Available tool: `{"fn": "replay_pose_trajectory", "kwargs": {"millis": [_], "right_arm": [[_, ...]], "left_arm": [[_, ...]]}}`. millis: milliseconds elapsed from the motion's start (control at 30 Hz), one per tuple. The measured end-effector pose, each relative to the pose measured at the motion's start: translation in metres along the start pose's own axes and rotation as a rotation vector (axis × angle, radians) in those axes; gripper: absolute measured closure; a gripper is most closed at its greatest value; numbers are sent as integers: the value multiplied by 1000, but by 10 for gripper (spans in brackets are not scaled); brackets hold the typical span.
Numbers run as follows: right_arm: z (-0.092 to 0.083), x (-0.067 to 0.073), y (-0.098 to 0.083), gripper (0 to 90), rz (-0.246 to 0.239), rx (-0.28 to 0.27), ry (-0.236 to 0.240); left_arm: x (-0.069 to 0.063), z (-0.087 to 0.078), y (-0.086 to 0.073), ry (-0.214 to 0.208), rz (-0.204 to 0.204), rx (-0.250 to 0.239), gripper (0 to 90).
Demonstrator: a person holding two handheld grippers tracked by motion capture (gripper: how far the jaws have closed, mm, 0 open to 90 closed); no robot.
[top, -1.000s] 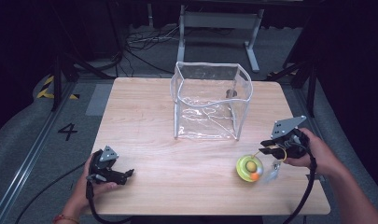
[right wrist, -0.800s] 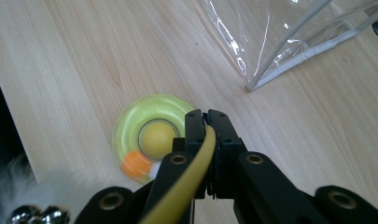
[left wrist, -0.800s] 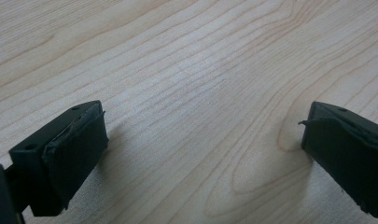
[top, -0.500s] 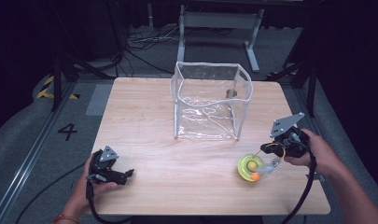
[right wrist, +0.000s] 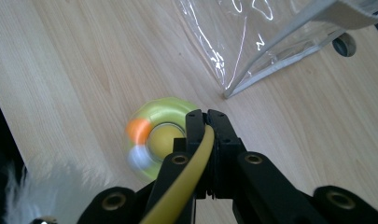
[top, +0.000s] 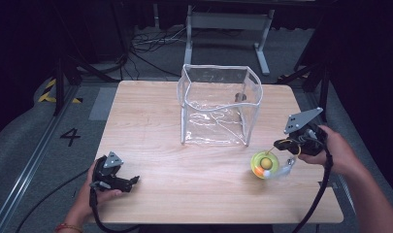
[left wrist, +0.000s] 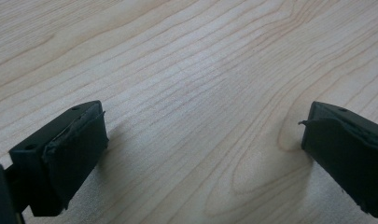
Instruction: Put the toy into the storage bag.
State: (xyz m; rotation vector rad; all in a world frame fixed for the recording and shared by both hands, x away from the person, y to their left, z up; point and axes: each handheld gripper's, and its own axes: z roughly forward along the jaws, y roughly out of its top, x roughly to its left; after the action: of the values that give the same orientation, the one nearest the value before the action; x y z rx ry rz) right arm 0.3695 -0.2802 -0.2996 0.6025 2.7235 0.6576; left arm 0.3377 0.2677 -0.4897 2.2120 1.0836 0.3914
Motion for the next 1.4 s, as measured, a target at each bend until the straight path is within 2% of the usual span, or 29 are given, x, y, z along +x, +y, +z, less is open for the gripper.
{"fn": "replay_pose_trajectory", "kwargs": {"millis": [167, 333, 867, 1100, 1267, 1400], "right_arm": [[-7, -4, 5, 885, -3, -7, -4], [-16, -8, 9, 885, 0, 2, -32], [-43, -24, 24, 885, 2, 19, -50], [-58, -37, 37, 885, 6, 12, -72], [-70, -46, 49, 885, 6, 26, -100], [-83, -55, 64, 884, 9, 20, -122]], "left_arm": [[0, 0, 0, -1, 0, 0, 5], [0, 0, 0, -1, 1, 0, 5], [0, 0, 0, 1, -1, 0, 5], [0, 0, 0, 1, -1, 0, 5], [0, 0, 0, 1, -2, 1, 5], [0, 0, 0, 1, -1, 1, 5]]}}
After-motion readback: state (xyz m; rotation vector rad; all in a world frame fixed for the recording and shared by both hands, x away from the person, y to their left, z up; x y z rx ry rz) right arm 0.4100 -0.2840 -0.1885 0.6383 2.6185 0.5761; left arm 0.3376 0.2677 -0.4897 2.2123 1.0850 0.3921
